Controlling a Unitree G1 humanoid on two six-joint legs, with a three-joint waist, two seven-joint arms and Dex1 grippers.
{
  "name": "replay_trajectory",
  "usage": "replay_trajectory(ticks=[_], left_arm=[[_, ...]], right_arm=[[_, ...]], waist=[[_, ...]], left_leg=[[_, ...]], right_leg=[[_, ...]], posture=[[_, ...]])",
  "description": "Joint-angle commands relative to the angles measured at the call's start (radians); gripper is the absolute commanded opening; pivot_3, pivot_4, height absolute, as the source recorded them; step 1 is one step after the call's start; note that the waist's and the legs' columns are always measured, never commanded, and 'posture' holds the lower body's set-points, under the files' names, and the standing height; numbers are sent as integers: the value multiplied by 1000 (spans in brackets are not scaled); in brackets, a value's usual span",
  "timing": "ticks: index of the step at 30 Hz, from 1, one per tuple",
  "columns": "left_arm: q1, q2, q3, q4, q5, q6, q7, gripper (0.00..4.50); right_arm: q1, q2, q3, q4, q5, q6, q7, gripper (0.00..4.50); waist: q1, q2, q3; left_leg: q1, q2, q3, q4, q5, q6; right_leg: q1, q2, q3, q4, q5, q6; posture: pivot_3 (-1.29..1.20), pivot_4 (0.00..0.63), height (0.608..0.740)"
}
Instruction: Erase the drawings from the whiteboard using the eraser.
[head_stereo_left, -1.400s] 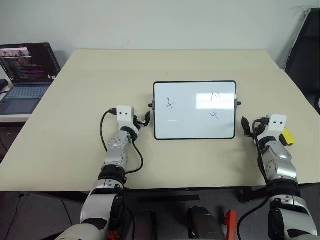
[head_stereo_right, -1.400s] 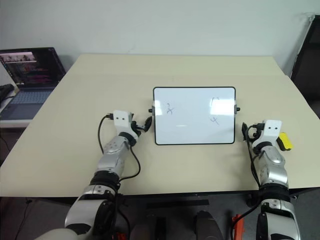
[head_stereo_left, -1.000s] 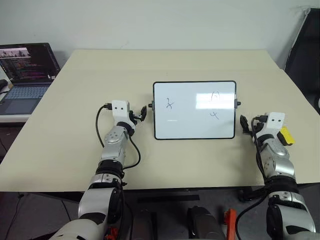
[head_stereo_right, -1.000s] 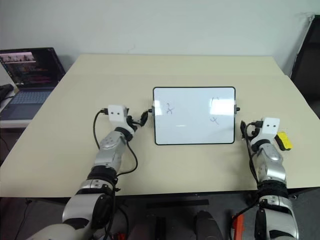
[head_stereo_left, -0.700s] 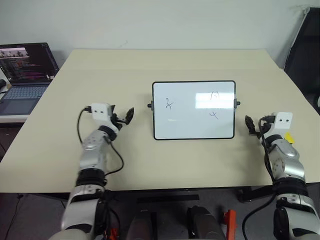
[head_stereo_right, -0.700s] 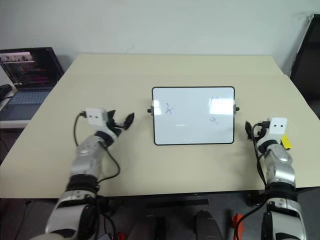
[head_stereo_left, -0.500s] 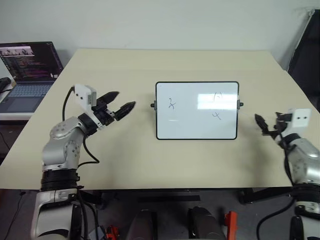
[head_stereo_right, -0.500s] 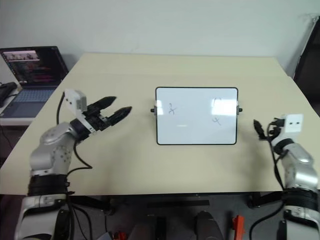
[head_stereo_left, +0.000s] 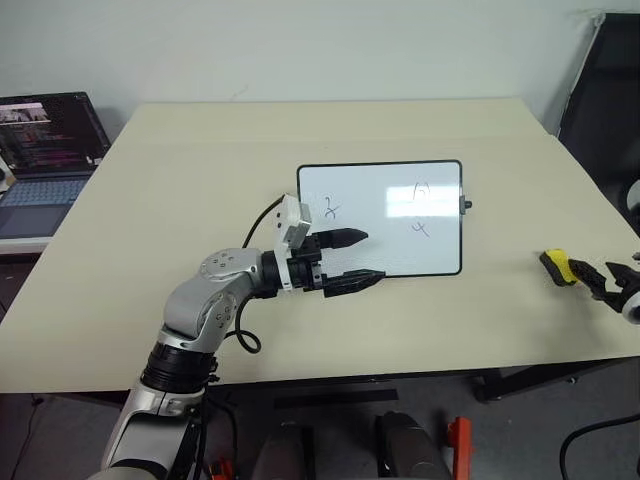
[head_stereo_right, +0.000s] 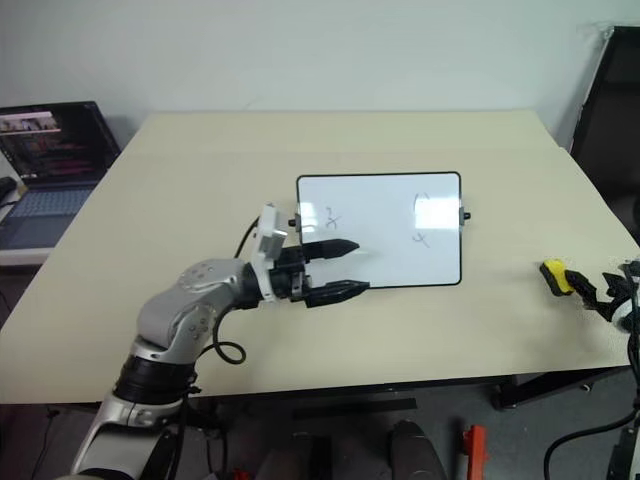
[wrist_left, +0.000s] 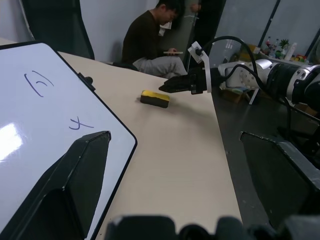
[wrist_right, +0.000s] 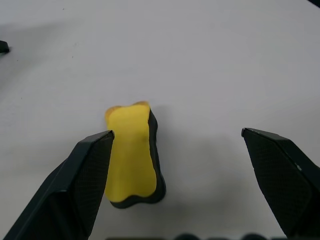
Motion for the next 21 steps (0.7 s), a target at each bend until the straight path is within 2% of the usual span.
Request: replay_trajectory(ticks=[1,11,21], left_arm=[[8,0,-2,-38,8,-3,1,4500],[1,3,0,-48,25,7,11,4500],[6,20,16,-50,44,9,26,4500]], right_arm=[[-13,-9,4,4,-5,-49,38,4478],[-35,57,8,49,-2,-113,29,4478],[-82,71,35,110,-29,-144,-1,4478]], waist=[[0,0,0],[1,0,0],[1,0,0]], left_leg=[[0,0,0,0,0,0],[0,0,0,0,0,0],[0,0,0,0,0,0]], right_leg=[[0,0,0,0,0,1],[0,0,0,0,0,1],[0,0,0,0,0,1]], posture=[[0,150,740],[0,150,740],[0,150,740]])
